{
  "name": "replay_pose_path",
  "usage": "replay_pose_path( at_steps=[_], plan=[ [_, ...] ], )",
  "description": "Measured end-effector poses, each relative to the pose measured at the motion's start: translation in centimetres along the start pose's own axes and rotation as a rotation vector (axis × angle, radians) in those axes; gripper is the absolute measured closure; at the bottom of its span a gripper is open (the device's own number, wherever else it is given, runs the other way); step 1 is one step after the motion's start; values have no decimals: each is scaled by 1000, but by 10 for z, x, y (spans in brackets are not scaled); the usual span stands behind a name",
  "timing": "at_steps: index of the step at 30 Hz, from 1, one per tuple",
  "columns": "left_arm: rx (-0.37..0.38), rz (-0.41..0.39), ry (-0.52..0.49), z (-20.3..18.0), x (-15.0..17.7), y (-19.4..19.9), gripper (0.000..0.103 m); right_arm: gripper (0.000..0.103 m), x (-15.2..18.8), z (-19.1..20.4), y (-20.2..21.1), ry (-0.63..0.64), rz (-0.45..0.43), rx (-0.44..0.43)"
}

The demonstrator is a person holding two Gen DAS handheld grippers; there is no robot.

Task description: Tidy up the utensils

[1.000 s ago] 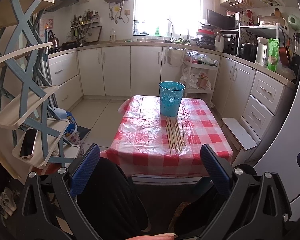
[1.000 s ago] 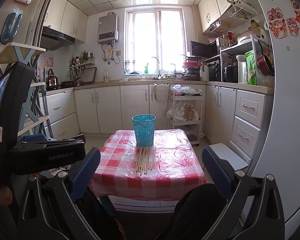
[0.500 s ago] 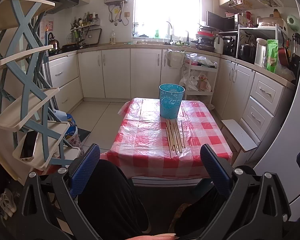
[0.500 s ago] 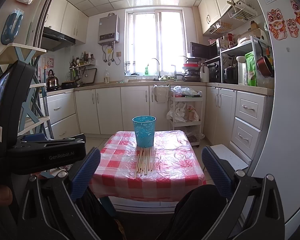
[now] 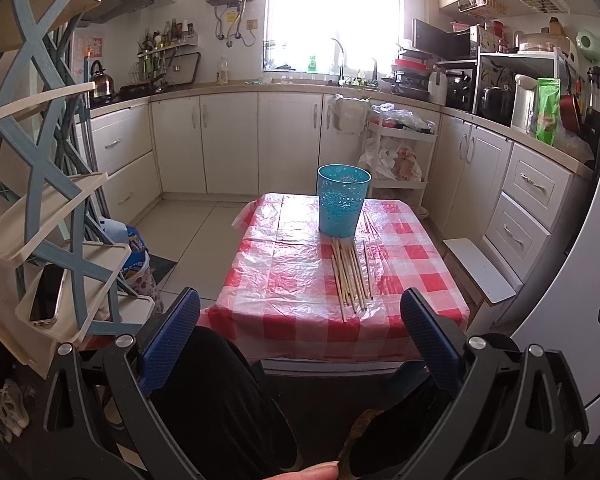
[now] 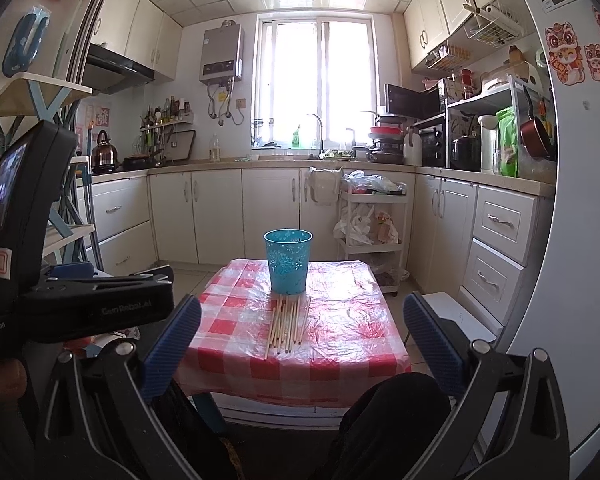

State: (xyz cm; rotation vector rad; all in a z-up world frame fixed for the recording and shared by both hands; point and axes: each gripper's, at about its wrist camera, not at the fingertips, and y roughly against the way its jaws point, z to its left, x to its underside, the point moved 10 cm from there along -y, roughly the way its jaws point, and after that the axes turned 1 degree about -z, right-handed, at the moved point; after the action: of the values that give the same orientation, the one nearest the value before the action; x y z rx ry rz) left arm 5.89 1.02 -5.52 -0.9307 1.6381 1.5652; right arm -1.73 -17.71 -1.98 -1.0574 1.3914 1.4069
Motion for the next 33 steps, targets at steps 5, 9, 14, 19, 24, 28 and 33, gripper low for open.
replay_pose_path(
  at_steps=[5,9,14,19,24,28,33],
  plan=[
    [16,40,-7,15,0,-55,14,5,10,-10,-53,6,62,-11],
    [-3,123,-21,21,4,-108,14,5,26,-16,-112,17,139,-30],
    [5,187,-52,14,3,-162,14,5,50,-24,-188,-20,256,-90],
    [113,236,-20,-2,5,-214,14,21,70,-27,-267,-31,365,-137],
    [148,262,-20,-21,5,-274,15,61,98,-29,-355,-79,525,-176],
    [173,279,-36,-40,8,-314,15,75,118,-24,-414,-67,615,-196],
    [198,302,-52,-59,11,-354,16,81,137,-20,-460,-18,688,-187]
  ],
)
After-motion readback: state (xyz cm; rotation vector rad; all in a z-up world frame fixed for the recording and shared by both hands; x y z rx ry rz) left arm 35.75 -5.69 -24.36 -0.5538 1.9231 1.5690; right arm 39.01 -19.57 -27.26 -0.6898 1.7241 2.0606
